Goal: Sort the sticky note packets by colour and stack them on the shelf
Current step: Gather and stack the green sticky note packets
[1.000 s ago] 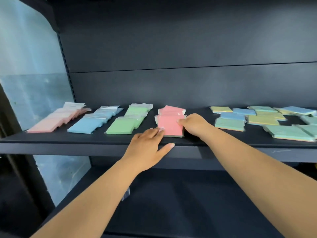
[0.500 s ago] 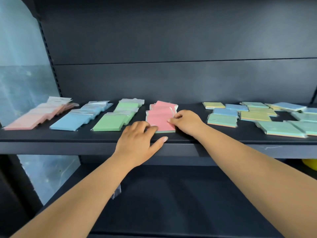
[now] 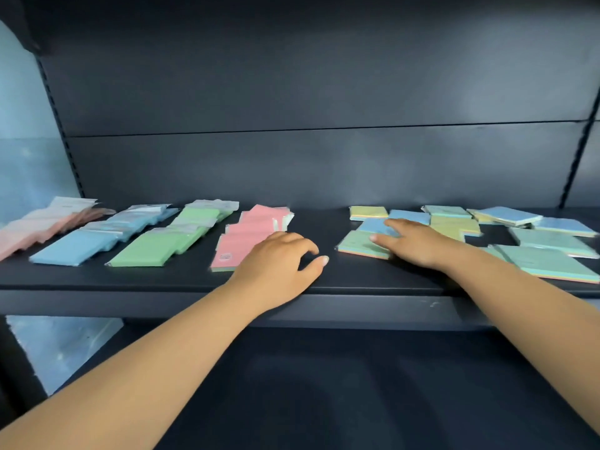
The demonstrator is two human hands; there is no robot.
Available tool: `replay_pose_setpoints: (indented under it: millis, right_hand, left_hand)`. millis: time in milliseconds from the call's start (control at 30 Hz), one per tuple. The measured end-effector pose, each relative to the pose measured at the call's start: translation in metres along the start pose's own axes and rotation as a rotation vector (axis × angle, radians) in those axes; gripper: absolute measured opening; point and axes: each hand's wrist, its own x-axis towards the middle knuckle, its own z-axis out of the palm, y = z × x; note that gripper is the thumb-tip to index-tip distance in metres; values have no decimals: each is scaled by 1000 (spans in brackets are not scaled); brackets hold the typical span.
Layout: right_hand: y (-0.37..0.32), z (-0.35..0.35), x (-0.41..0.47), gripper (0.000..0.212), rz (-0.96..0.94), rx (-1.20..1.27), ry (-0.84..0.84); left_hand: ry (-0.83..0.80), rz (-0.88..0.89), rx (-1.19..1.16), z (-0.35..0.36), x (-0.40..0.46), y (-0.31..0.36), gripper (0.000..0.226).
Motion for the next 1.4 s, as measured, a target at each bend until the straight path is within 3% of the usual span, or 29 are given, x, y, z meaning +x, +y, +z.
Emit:
replay_pose_setpoints:
  millis: [100, 233, 333, 467, 700, 1000, 1133, 1267, 1400]
  right_hand:
    - [31, -13, -1, 59, -1, -18, -31]
    - [66, -21, -4, 46, -41, -6, -89]
    - [81, -26, 0, 46, -84, -42, -114]
    - [92, -27, 6, 37, -146, -76, -119]
    - [99, -30, 13, 38, -177, -88, -126]
    - [113, -53, -1, 37, -134, 170, 91]
    - [136, -67, -12, 34, -39, 128, 128]
    - [156, -79, -33, 31, 70, 122, 71]
    - [167, -79, -49, 44, 116, 34, -39]
  left_hand:
    - [-97, -100, -62, 12, 34, 25, 39]
    - [-305, -373, -119, 32, 74, 52, 67]
    - [-361, -431, -89, 52, 94, 60, 66]
    - [-325, -492, -52, 62, 105, 64, 78]
    - [-295, -557, -215, 62, 108, 73, 77]
    - [-61, -475, -745, 59, 114, 77, 41]
    - [-33, -438, -1110, 49, 110, 86, 50]
    - [-11, -422, -1298, 43, 117, 100, 78]
    - [-73, -437, -1359, 41, 121, 108, 30]
